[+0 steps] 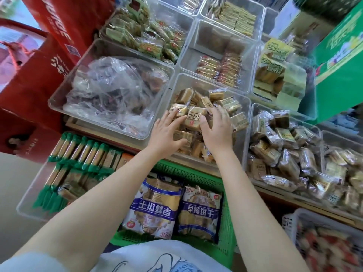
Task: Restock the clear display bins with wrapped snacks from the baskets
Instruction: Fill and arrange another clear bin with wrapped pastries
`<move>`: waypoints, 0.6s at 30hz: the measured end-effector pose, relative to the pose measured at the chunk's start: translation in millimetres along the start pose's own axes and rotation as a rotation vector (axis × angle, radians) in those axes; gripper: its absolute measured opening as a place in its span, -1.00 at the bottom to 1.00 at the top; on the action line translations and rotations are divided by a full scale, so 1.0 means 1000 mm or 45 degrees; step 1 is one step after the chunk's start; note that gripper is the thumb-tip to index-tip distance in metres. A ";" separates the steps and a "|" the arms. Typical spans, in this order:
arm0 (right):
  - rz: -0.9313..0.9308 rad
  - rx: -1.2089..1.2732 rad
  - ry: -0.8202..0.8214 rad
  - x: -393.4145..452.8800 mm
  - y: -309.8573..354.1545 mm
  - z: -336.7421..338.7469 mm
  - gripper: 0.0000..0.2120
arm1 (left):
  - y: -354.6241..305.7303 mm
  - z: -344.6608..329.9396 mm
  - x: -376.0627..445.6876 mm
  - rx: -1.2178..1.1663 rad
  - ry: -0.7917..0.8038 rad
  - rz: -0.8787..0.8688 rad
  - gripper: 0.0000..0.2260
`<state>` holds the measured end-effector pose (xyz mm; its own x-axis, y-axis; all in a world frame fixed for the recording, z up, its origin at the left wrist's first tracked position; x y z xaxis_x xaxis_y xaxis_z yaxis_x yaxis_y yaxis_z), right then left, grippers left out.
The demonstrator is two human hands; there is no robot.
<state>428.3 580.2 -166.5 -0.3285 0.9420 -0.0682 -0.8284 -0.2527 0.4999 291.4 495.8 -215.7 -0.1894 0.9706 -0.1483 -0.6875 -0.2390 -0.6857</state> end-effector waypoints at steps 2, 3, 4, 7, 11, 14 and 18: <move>0.075 0.252 -0.135 -0.031 0.020 0.011 -0.66 | 0.000 0.018 -0.009 -0.419 -0.003 0.016 -0.50; 0.071 0.340 -0.160 -0.044 0.027 0.012 -0.73 | 0.003 0.029 -0.019 -0.621 -0.004 0.015 -0.60; 0.051 0.399 -0.135 -0.055 0.032 0.008 -0.75 | 0.007 0.040 -0.032 -0.735 -0.004 0.023 -0.67; 0.021 0.489 0.053 -0.086 0.055 -0.034 -0.73 | 0.051 0.059 -0.081 -0.847 -0.094 0.186 -0.80; -0.051 0.555 0.304 -0.123 0.087 -0.116 -0.73 | 0.144 0.071 -0.154 -0.723 -0.325 0.549 -0.86; -0.154 0.534 0.471 -0.151 0.096 -0.181 -0.72 | 0.222 0.075 -0.203 -0.456 -0.288 0.787 -0.88; -0.318 0.511 0.627 -0.191 0.103 -0.242 -0.68 | 0.318 0.069 -0.259 -0.059 -0.077 1.069 -0.68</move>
<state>295.6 321.2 -310.6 -0.3962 0.7274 -0.5603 -0.7048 0.1502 0.6933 72.9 166.7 -346.3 -0.6630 0.4677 -0.5845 -0.2724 -0.8780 -0.3935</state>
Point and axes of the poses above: each hand's wrist, its own x-axis towards the middle knuckle, its own z-axis out of the back of the hand, y = z × x, the point moved 10 cm from there along x, towards the middle knuckle, and after that the axes turned 2 degrees about -z, right-handed, at the moved point
